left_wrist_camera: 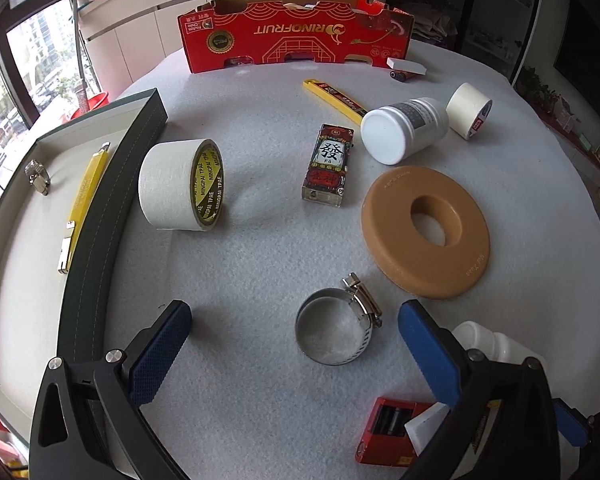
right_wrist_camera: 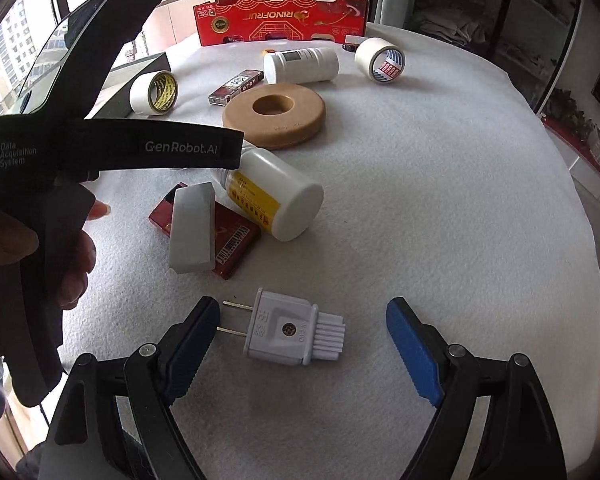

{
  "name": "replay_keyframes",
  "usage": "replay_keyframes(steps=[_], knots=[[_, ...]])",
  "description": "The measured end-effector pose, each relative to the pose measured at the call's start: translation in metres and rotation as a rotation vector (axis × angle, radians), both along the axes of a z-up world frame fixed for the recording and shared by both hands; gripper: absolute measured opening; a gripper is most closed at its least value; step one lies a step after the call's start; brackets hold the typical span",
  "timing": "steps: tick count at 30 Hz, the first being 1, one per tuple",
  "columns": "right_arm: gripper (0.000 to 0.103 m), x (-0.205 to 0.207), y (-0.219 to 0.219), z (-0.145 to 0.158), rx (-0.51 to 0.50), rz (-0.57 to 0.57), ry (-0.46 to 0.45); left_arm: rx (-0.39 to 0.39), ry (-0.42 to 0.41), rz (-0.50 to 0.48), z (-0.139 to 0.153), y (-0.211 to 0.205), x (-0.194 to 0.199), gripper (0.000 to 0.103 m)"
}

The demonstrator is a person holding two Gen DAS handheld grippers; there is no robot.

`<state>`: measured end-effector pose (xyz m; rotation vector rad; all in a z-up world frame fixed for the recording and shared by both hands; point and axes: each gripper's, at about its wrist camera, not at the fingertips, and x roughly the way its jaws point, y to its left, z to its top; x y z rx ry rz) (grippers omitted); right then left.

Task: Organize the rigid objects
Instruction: 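Grasp the smaller hose clamp with the left gripper while the right gripper grasps the white plug, then carry the clamp and white plug over the gray tray with both grippers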

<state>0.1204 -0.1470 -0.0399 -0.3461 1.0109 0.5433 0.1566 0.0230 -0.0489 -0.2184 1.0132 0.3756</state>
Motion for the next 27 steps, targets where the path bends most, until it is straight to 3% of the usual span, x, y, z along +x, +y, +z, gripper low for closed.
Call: replay_keyframes(steps=[3, 6, 9, 12, 13, 20, 27], knots=[[0.085, -0.001, 0.0, 0.001, 0.0, -0.001, -0.001, -0.003, 0.008, 0.016, 0.0, 0.0, 0.0, 0.103], [0.061, -0.004, 0.001, 0.005, 0.005, 0.005, -0.009, -0.014, 0.031, 0.016, 0.001, -0.001, 0.002, 0.102], [0.06, -0.004, 0.001, 0.005, 0.001, -0.006, 0.001, -0.02, 0.04, -0.002, 0.004, -0.004, 0.001, 0.094], [0.06, -0.003, -0.001, 0.005, -0.002, -0.016, 0.012, -0.017, 0.028, -0.047, 0.012, -0.011, -0.002, 0.061], [0.06, -0.003, -0.002, 0.005, -0.002, -0.022, 0.016, -0.02, 0.027, -0.063, 0.014, -0.013, -0.003, 0.042], [0.06, -0.004, -0.019, 0.009, 0.028, -0.07, 0.05, -0.093, 0.028, -0.052, 0.02, -0.009, -0.023, 0.043], [0.06, -0.009, -0.035, 0.018, 0.07, -0.105, 0.07, -0.075, -0.04, -0.062, 0.041, -0.021, -0.062, 0.043]])
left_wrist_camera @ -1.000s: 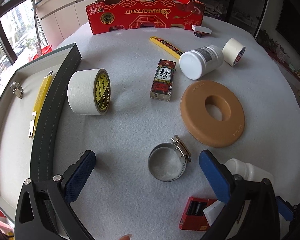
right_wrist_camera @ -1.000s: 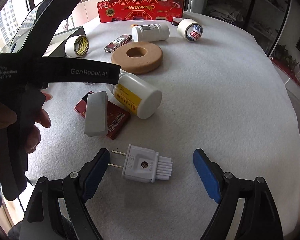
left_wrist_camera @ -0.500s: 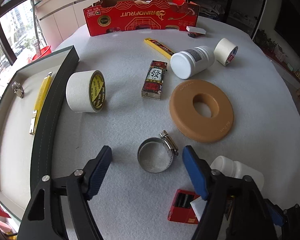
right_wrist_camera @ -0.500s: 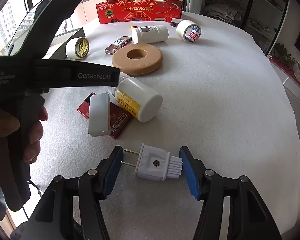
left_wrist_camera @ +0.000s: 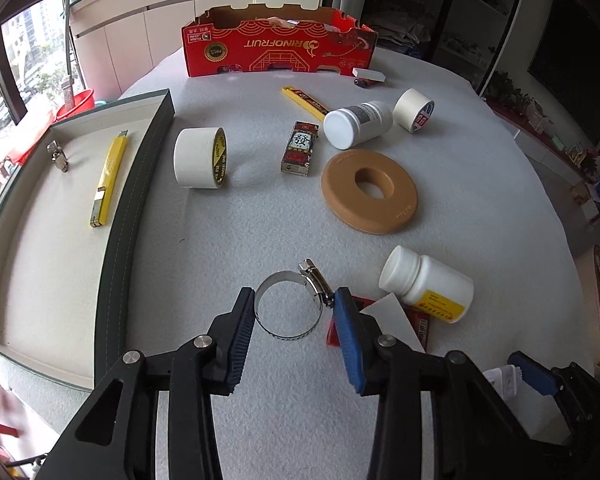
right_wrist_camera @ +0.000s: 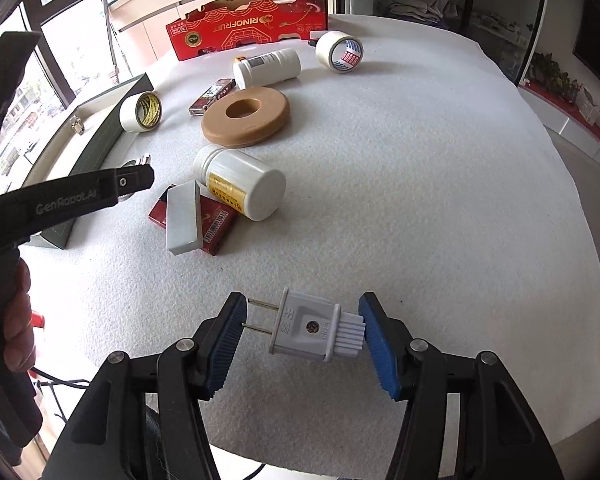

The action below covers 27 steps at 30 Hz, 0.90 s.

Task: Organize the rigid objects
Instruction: 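Carry the clamp and white plug over the gray tray with both grippers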

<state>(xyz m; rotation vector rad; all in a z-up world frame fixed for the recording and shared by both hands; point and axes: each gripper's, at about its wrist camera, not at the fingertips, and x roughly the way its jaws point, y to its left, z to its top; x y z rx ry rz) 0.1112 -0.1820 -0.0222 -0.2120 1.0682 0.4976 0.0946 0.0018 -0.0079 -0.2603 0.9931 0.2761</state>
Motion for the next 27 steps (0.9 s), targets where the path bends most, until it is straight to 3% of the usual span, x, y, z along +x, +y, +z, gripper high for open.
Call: replay_keyframes(steps=[12, 27], knots=[[0.06, -0.011, 0.007, 0.015, 0.007, 0.014, -0.001, 0.031, -0.046, -0.025, 0.019, -0.016, -0.045, 0.043], [0.06, -0.023, 0.05, 0.038, -0.016, 0.095, -0.041, 0.014, -0.113, 0.034, 0.031, 0.009, -0.07, 0.043]])
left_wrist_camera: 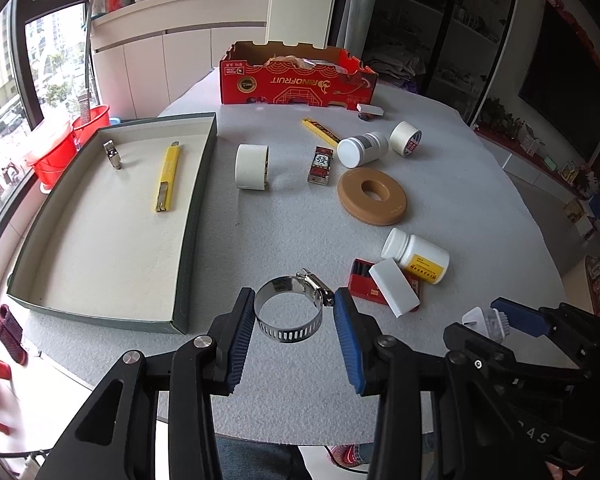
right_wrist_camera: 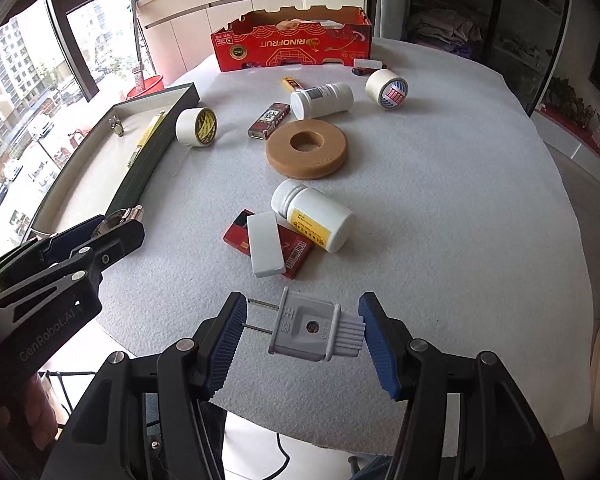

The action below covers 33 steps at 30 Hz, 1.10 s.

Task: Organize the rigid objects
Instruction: 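Carry the clamp and white plug over the gray tray with both grippers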

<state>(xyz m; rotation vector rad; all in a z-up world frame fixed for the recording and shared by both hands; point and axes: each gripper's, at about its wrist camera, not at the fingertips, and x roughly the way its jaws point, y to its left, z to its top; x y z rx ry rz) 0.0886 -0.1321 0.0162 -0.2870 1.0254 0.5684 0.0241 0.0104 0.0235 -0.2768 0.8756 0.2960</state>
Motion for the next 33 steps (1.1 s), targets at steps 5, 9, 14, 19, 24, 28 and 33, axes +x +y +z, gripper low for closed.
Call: replay_keyframes(steps=[5, 9, 14, 19, 24, 28, 33], knots=[[0.06, -0.003, 0.018, 0.004, -0.008, 0.036, -0.006, -0.013, -0.026, 0.033, 0.005, 0.014, -0.009, 0.043], [0.06, -0.004, 0.033, 0.009, -0.013, 0.064, -0.01, -0.022, -0.047, 0.066, 0.011, 0.029, -0.014, 0.043], [0.06, -0.003, 0.057, 0.017, -0.013, 0.111, -0.016, -0.028, -0.067, 0.12, 0.017, 0.05, -0.023, 0.043], [0.06, -0.005, 0.087, 0.026, -0.009, 0.17, -0.039, -0.021, -0.08, 0.194, 0.021, 0.078, -0.031, 0.043], [0.06, -0.003, 0.117, 0.035, 0.017, 0.219, -0.026, -0.007, -0.084, 0.265, 0.023, 0.108, -0.041, 0.043], [0.06, 0.0, 0.141, 0.043, 0.029, 0.253, -0.032, 0.004, -0.089, 0.317, 0.027, 0.132, -0.047, 0.043], [0.06, 0.006, 0.173, 0.049, 0.063, 0.28, 0.013, 0.011, -0.092, 0.365, 0.031, 0.159, -0.047, 0.043]])
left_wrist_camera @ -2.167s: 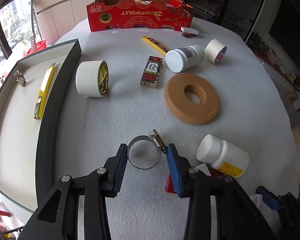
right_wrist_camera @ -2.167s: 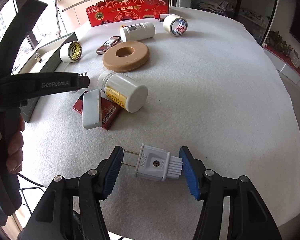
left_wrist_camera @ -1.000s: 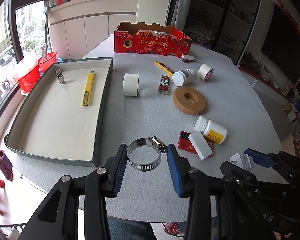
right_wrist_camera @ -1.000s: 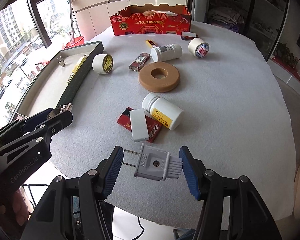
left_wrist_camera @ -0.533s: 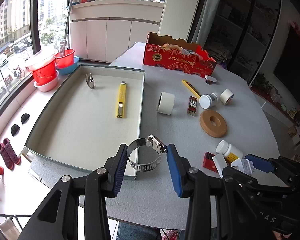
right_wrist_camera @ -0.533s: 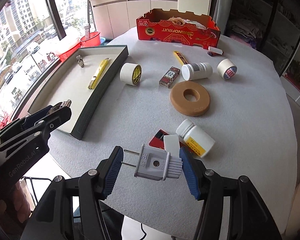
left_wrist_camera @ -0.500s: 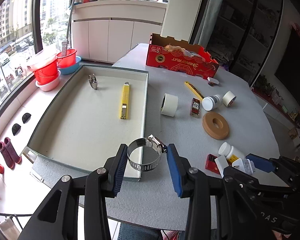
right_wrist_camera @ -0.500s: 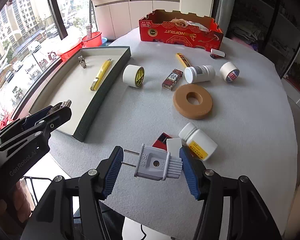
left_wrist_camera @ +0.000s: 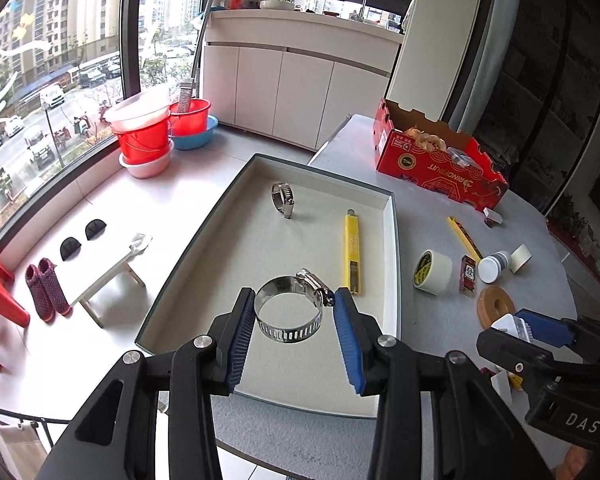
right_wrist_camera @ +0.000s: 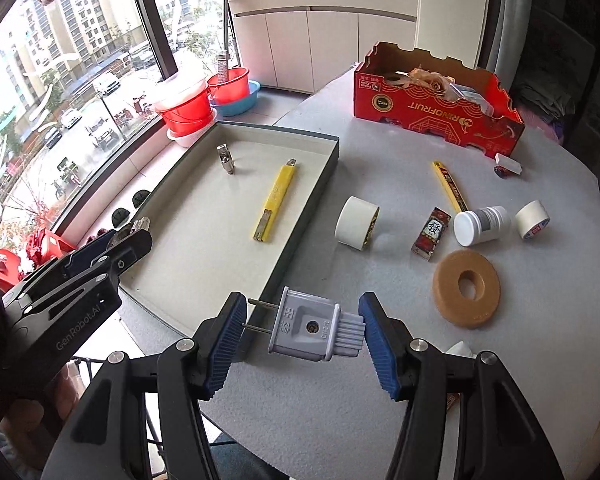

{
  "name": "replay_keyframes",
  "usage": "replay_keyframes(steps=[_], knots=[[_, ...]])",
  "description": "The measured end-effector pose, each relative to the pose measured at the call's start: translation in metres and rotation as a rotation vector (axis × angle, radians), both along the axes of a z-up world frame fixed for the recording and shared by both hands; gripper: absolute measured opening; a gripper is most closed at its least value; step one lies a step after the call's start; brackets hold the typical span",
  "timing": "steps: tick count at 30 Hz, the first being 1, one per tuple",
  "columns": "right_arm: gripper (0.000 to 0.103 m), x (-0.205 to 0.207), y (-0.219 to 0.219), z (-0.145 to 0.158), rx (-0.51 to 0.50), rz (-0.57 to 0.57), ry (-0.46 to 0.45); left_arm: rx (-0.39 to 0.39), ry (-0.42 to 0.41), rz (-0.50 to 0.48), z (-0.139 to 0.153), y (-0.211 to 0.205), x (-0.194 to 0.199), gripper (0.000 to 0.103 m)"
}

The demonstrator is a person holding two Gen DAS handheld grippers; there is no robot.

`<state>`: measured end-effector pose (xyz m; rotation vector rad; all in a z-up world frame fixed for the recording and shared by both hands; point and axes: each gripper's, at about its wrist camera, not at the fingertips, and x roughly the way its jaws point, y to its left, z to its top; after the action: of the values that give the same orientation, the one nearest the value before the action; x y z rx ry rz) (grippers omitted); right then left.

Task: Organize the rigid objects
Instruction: 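Carry the clamp and white plug over the gray tray with both grippers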

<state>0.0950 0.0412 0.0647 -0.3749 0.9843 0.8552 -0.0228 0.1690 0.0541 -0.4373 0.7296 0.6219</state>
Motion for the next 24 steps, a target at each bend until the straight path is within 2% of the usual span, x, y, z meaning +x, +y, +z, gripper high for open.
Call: replay_keyframes(steps=[13, 24], knots=[[0.06, 0.009, 0.058, -0.016, -0.015, 0.05, 0.057, -0.023, 0.065, 0.077, -0.023, 0.044, 0.006, 0.043], [0.06, 0.02, 0.074, -0.031, -0.022, 0.041, 0.101, -0.031, 0.129, 0.057, -0.044, 0.053, 0.021, 0.043]])
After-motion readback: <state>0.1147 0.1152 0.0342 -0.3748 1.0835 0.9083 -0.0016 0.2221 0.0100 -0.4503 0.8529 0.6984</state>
